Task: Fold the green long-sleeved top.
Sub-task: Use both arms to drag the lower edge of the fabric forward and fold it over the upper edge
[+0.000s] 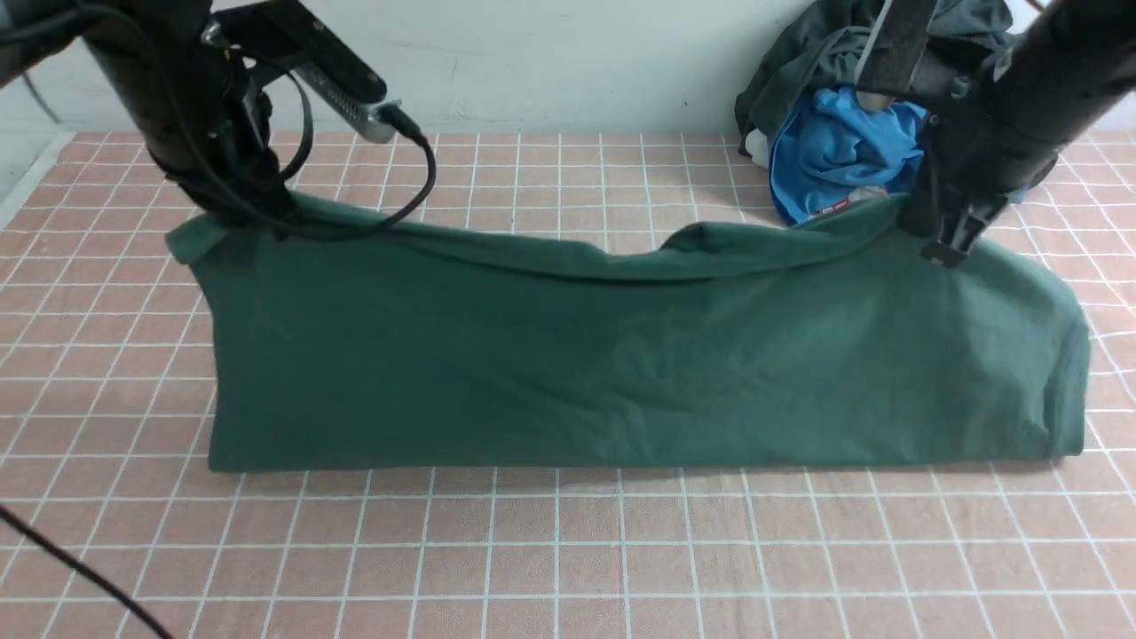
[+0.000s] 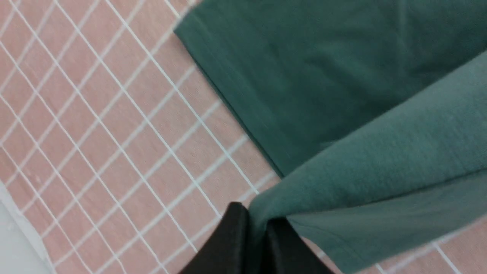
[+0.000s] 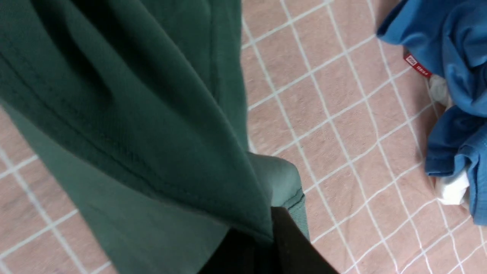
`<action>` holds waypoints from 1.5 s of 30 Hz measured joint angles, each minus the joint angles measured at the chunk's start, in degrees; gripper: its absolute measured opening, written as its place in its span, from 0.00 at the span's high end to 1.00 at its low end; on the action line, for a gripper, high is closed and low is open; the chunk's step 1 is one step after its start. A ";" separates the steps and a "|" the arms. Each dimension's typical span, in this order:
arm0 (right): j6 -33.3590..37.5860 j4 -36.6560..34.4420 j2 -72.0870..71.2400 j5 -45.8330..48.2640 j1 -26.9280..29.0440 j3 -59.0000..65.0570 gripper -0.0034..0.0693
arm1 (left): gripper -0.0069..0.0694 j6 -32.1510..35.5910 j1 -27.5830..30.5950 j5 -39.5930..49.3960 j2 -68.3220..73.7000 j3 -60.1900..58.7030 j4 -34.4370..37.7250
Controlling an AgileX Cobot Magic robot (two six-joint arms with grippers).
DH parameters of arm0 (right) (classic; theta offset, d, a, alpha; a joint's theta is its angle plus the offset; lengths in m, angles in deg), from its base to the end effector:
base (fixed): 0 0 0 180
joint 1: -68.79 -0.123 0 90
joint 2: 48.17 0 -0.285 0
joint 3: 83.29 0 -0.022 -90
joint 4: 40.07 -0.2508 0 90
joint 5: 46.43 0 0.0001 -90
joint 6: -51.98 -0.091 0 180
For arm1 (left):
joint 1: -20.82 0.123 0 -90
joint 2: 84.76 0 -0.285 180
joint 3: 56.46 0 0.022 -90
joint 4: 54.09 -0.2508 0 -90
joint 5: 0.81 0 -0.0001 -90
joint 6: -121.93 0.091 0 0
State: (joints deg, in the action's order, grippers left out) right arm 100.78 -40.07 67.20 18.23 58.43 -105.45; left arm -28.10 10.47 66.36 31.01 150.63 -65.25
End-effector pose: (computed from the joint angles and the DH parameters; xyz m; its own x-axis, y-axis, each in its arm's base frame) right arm 0.4013 0.0734 0.3041 -0.4649 -0.8499 -0.2481 -0.8041 0.5226 -0.2834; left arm 0.4075 -0.0579 0.3259 -0.6802 0.6886 -0.2514 0.5906 0.7180 0.3683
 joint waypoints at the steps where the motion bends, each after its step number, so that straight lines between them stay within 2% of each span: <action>1: -0.49 0.00 2.38 0.13 0.51 -2.29 0.95 | 0.89 0.03 0.28 0.17 2.69 3.33 0.00; 7: -2.58 -1.23 11.06 -2.49 1.73 -7.80 0.95 | 0.89 0.15 1.64 -1.17 13.42 13.29 0.11; 13: -7.14 -1.57 16.00 -10.10 2.81 -8.11 0.95 | 0.88 -2.00 3.58 -6.90 19.30 14.21 1.28; 17: -11.00 -1.89 19.00 -14.70 3.09 -8.23 0.94 | 0.82 -3.78 5.36 -11.24 22.89 14.32 3.90; 21: -12.66 -2.55 20.18 -17.12 3.09 -8.32 0.90 | 0.72 -4.50 6.28 -13.38 24.91 14.39 4.96; 26: -15.83 -2.70 20.30 -18.85 3.15 -8.37 0.75 | 0.54 -7.58 7.27 -13.90 25.50 14.39 5.21; 27: -17.81 -2.70 20.30 -19.18 3.15 -8.56 0.67 | 0.48 -9.75 7.69 -13.90 25.50 14.52 5.14; 28: -18.34 -2.70 20.30 -19.17 3.15 -8.62 0.64 | 0.47 -10.36 7.68 -13.90 25.50 14.52 5.07; 30: -22.42 -2.59 20.12 -18.50 3.17 -10.19 0.51 | 0.38 -13.65 8.25 -12.95 25.16 14.56 3.98; 33: -26.71 -1.53 18.99 -15.22 3.17 -13.16 0.41 | 0.34 -16.29 8.49 -8.80 24.51 16.04 2.79; 37: -30.74 0.31 16.27 -10.07 3.17 -17.90 0.37 | 0.35 -17.34 8.56 -2.06 23.12 19.44 3.06; 41: -33.26 1.60 12.10 -1.91 3.17 -20.51 0.37 | 0.48 -17.22 6.75 2.87 20.61 21.76 8.44; 45: -33.37 1.96 10.45 5.80 3.67 -20.38 0.37 | 0.69 -13.91 3.03 3.39 20.09 20.92 14.86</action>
State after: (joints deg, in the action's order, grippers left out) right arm 67.41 -38.11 77.65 24.03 62.11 -125.83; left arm -42.01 13.51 69.74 51.10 171.54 -50.40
